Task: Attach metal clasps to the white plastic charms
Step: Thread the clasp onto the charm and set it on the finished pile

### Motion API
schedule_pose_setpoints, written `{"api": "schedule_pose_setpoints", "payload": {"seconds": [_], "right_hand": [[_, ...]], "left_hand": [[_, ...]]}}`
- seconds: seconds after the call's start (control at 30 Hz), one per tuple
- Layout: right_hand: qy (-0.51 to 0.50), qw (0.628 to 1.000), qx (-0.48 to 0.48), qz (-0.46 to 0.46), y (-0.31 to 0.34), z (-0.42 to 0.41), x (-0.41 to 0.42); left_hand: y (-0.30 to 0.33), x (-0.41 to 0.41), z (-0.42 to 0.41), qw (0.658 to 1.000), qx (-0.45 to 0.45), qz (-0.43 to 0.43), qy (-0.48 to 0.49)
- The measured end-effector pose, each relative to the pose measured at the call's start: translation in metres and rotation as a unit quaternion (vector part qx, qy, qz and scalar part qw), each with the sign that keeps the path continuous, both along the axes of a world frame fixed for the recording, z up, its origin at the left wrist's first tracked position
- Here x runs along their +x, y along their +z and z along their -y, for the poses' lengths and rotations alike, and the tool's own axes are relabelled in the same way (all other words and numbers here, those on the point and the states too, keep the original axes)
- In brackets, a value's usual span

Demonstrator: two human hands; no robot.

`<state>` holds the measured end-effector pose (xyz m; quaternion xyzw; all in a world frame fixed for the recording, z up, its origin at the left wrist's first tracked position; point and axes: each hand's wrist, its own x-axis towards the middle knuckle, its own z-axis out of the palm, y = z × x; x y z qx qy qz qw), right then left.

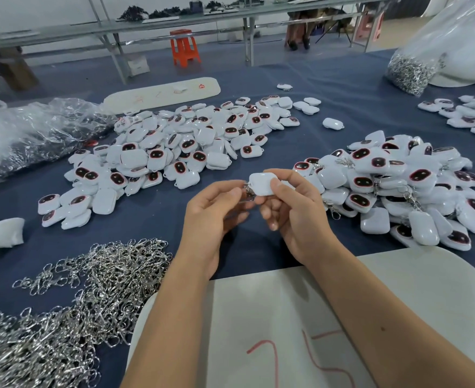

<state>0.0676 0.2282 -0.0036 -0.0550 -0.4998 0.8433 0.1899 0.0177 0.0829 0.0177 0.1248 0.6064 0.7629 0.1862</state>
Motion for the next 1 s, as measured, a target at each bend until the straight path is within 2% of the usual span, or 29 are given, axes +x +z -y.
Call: {"api": "schedule_pose_setpoints", "payload": {"seconds": [0.1,0.27,0.37,0.5,0.6,0.7,0.77,0.8,0.9,1.0], "right_hand": [[0.002,1.0,-0.002,0.004,0.001,0.0,0.001],[0.004,1.0,0.001,0.013,0.001,0.001,0.0],[0.006,1.0,0.01,0.019,0.001,0.001,-0.001],[-0.005,1.0,0.016,0.016,0.0,0.001,0.0],[-0.021,0.999,0.03,0.016,-0.001,0.002,0.0],[-0.037,0.998,0.052,0.014,-0.002,0.003,0.0],[-0.045,0.997,0.056,0.014,-0.002,0.003,0.001],[-0.047,0.997,0.052,0.014,-0.001,0.004,0.001],[-0.047,0.998,0.036,0.023,0.0,0.003,0.0],[-0.04,0.998,0.02,0.047,0.002,0.002,-0.002]], "left_hand": [[-0.003,0.003,-0.004,0.998,-0.016,-0.053,0.024],[-0.006,0.003,-0.009,0.996,0.0,-0.058,0.063],[-0.009,0.001,-0.01,0.989,-0.029,-0.106,0.099],[-0.012,0.002,-0.012,0.955,-0.122,-0.228,0.143],[-0.013,0.002,-0.011,0.912,-0.187,-0.325,0.165],[-0.013,0.001,-0.01,0.884,-0.237,-0.361,0.179],[-0.014,0.001,-0.012,0.895,-0.248,-0.327,0.176],[-0.014,0.001,-0.013,0.917,-0.234,-0.279,0.164],[-0.013,0.002,-0.015,0.986,-0.107,-0.082,0.095],[-0.009,0.003,-0.015,0.997,-0.006,0.028,0.065]]}}
